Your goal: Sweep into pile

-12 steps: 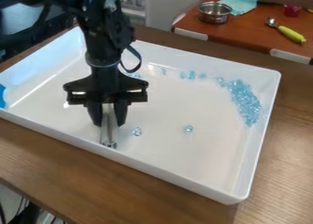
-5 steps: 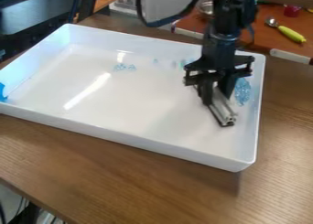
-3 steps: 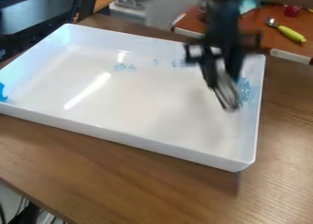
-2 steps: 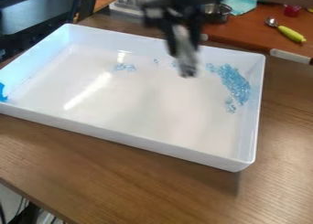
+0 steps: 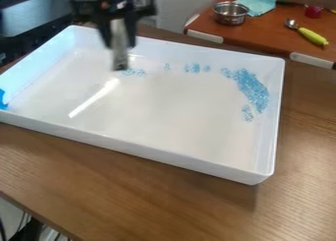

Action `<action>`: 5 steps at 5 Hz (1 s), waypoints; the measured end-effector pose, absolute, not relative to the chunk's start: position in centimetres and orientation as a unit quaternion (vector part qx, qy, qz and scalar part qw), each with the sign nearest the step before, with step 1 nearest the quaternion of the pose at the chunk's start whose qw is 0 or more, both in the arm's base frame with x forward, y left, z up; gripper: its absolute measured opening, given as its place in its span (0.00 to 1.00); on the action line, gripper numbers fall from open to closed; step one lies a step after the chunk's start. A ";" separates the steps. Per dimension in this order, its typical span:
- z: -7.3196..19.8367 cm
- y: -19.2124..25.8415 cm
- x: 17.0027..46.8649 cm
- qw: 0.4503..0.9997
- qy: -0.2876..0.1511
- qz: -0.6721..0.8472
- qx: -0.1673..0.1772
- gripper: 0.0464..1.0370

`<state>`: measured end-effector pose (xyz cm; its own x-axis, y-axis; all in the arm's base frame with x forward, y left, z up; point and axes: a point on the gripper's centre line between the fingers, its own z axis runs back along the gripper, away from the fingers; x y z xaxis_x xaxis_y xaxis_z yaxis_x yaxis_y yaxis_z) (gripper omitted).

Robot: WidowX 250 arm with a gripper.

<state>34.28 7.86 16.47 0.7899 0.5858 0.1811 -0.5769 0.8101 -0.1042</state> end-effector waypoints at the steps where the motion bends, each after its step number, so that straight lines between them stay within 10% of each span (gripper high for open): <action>1: 15.7 12.0 34.3 0.951 -0.130 0.279 -0.009 0.33; 5: 10.0 16.8 36.6 0.960 -0.065 0.270 0.037 0.33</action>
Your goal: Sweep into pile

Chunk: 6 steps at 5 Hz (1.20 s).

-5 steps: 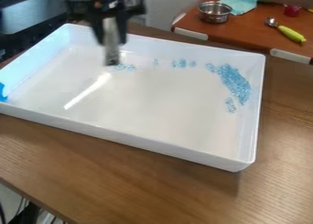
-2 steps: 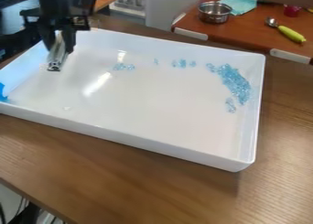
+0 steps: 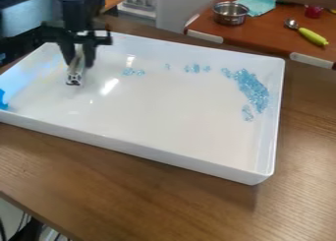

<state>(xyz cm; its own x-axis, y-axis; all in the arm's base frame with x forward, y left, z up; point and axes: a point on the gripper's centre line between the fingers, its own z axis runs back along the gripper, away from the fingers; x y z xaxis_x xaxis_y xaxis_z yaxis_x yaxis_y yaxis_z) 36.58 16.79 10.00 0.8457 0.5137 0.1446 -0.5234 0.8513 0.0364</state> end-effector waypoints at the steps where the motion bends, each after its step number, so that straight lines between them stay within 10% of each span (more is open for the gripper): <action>1: 9.7 15.0 37.5 0.964 -0.065 0.253 0.045 0.33; 6: 8.5 7.6 41.2 0.966 -0.051 0.248 0.047 0.33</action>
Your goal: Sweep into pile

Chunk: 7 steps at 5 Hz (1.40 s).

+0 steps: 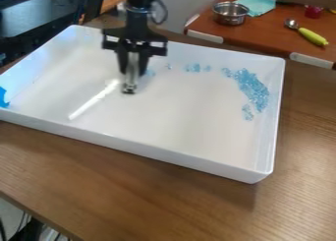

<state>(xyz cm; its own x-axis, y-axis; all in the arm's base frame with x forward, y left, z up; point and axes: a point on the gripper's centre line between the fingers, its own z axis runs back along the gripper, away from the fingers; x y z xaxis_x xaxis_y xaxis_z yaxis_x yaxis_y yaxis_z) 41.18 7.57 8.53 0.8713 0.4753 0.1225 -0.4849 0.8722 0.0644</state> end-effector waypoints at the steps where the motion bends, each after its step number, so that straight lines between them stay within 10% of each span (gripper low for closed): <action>1: 8.8 3.6 41.5 0.972 -0.041 0.228 0.027 0.33; 7: 8.7 -5.4 44.3 0.980 -0.062 0.190 0.012 0.33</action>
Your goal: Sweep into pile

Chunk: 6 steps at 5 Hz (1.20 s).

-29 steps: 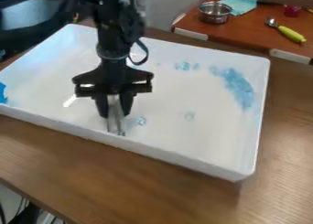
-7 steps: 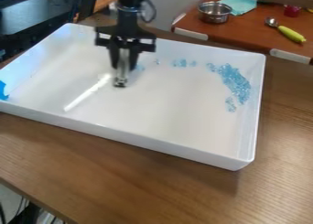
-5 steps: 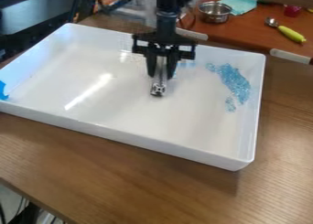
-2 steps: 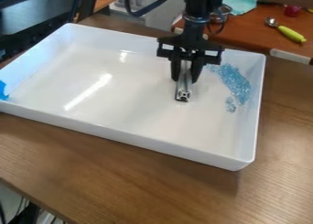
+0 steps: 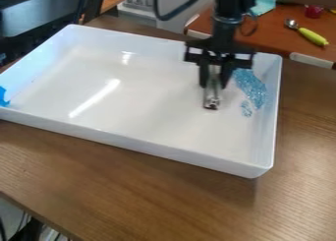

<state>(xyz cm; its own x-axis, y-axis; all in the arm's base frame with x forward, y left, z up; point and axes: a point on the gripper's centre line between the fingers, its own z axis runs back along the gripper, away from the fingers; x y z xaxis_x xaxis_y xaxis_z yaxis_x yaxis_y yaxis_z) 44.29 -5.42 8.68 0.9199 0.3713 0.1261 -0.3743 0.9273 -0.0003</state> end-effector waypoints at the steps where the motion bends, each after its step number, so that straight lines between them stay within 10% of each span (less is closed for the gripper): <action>1: 8.9 -9.2 44.2 0.985 -0.061 0.159 -0.001 0.33; 6: 16.5 0.5 38.5 0.969 -0.097 0.227 0.020 0.33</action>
<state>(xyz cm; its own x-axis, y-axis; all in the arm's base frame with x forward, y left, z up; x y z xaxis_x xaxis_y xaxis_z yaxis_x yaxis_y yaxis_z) 38.51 0.50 16.46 0.8785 0.4355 0.1963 -0.4434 0.8963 -0.0043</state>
